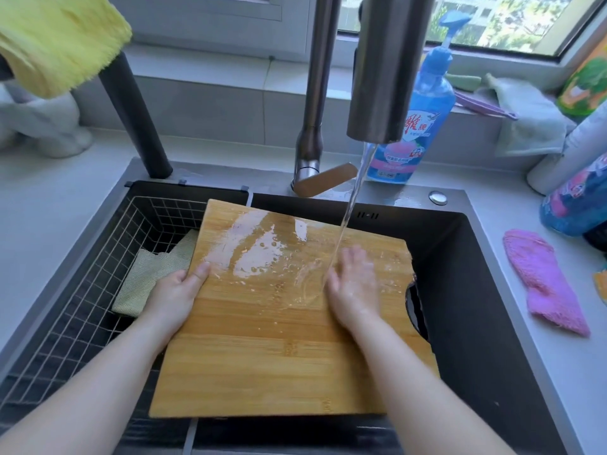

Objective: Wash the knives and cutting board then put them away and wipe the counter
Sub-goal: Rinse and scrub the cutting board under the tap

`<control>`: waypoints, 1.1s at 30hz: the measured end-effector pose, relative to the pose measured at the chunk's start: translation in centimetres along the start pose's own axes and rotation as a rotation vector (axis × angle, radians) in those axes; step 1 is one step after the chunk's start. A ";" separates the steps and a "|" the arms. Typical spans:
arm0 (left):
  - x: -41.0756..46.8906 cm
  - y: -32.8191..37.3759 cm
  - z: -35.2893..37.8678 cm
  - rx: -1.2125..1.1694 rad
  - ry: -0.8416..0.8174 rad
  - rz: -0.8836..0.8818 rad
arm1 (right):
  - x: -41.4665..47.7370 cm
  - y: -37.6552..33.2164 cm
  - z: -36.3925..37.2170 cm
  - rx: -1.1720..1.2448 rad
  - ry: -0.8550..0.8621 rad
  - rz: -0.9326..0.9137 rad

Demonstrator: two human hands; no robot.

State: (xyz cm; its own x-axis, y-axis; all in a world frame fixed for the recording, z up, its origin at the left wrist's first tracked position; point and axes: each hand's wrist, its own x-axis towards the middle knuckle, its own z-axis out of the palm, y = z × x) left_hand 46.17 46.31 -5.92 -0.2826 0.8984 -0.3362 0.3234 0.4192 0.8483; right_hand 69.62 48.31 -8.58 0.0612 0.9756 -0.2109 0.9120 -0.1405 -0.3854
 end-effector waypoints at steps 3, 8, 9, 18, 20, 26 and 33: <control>0.1 0.2 0.2 0.009 0.002 0.010 | -3.3 -2.4 1.3 -0.043 -0.104 -0.380; 0.1 0.2 -0.1 0.005 -0.031 0.009 | -2.2 3.1 -0.2 0.002 -0.023 -0.020; 0.0 0.2 -0.1 0.004 -0.032 0.008 | -2.3 3.5 -0.4 0.009 -0.033 0.054; -0.1 0.1 0.0 -0.035 -0.027 0.016 | -4.3 5.0 -0.3 -0.130 -0.019 -0.137; -0.1 0.0 -0.1 -0.027 -0.031 0.016 | -3.0 8.0 -1.5 -0.047 0.089 0.219; -0.4 0.1 -0.1 -0.017 -0.019 0.021 | -2.6 10.4 -4.8 0.664 -0.182 0.630; -0.5 0.1 0.0 0.214 0.032 0.021 | -3.4 10.0 -10.6 0.734 -0.150 0.500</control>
State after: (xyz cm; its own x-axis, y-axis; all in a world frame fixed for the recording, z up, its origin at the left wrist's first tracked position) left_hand 46.31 45.95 -5.65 -0.3012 0.9039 -0.3037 0.5129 0.4221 0.7475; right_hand 82.85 45.40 -2.19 0.2810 0.7465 -0.6031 0.3015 -0.6653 -0.6830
